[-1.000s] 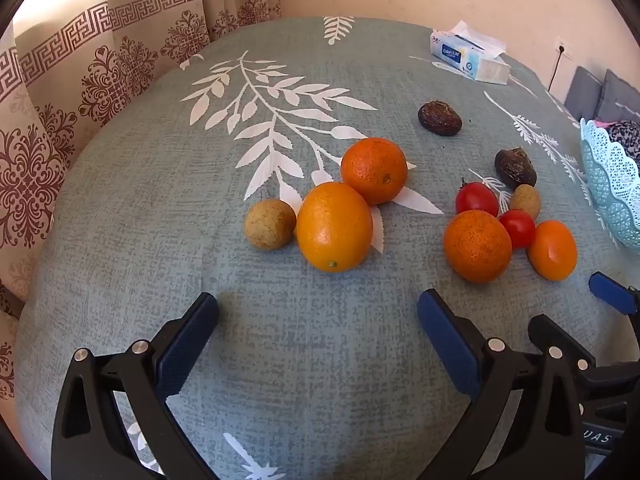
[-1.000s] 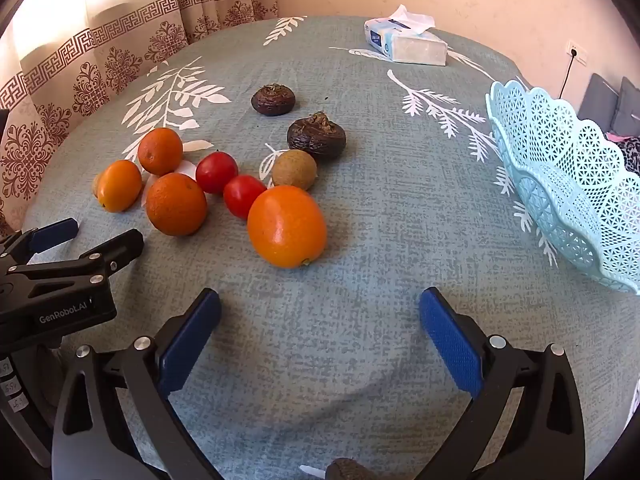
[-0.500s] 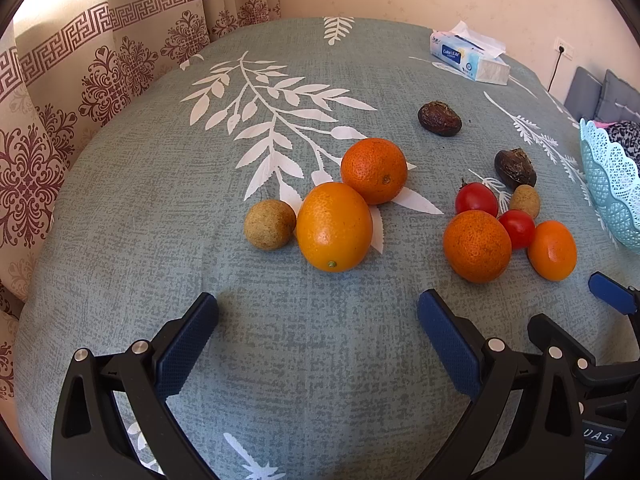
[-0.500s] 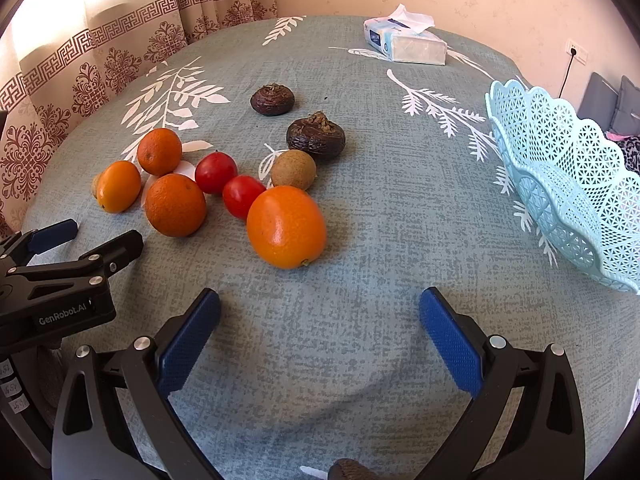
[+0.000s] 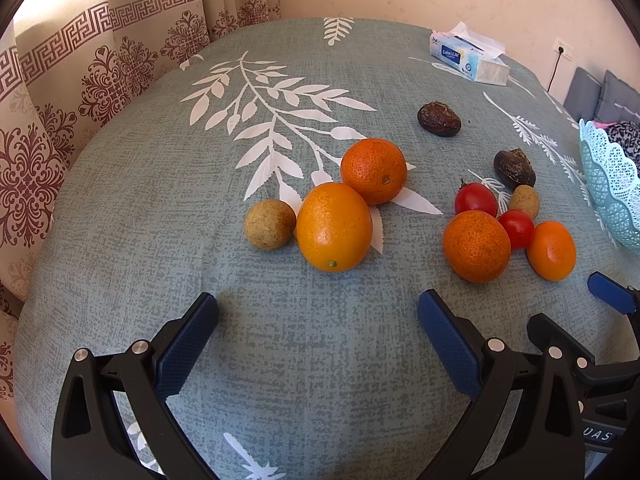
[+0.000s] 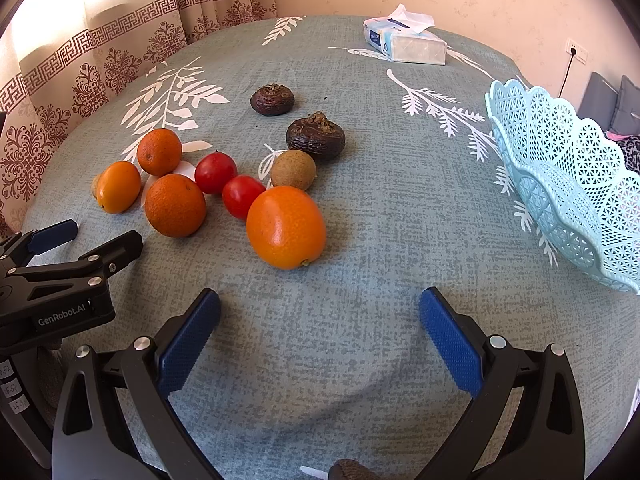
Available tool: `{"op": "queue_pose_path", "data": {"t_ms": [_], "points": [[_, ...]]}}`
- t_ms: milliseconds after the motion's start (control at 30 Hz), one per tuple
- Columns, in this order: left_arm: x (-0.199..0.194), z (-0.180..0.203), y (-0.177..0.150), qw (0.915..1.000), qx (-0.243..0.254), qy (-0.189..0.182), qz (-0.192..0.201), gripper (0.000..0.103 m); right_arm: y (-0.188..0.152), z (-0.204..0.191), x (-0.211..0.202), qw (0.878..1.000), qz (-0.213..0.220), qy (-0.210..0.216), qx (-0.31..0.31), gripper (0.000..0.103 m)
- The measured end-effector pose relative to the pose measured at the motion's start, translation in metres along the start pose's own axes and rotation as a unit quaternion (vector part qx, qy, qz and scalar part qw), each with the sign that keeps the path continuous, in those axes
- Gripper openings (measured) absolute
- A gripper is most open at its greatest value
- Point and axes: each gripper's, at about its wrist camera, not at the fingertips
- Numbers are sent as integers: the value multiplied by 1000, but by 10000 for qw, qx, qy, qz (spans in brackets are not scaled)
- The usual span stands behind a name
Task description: Organize fruits
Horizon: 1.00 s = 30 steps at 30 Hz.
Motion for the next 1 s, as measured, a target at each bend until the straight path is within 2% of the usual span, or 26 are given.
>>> {"op": "queue_pose_path", "data": {"t_ms": [367, 667, 833, 1000], "points": [[0, 1, -1, 10000, 1, -13, 7, 98, 1, -2, 2, 9999, -95, 23, -43, 101], [-5, 9, 0, 9998, 177, -123, -5, 98, 2, -1, 3, 9988, -163, 208, -418, 101], [-7, 10, 1, 9993, 263, -255, 54, 98, 1, 2, -1, 9990, -66, 320, -314, 101], [-14, 2, 3, 9989, 92, -385, 266, 98, 7, 11, -7, 9987, 188, 476, -71, 97]]}}
Point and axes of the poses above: each gripper's, at about its wrist camera, not at the fingertips, and x roughly the way its jaws point, z to its right, y to its top, and after that the axes turned 13 degrees about -y, right-handed
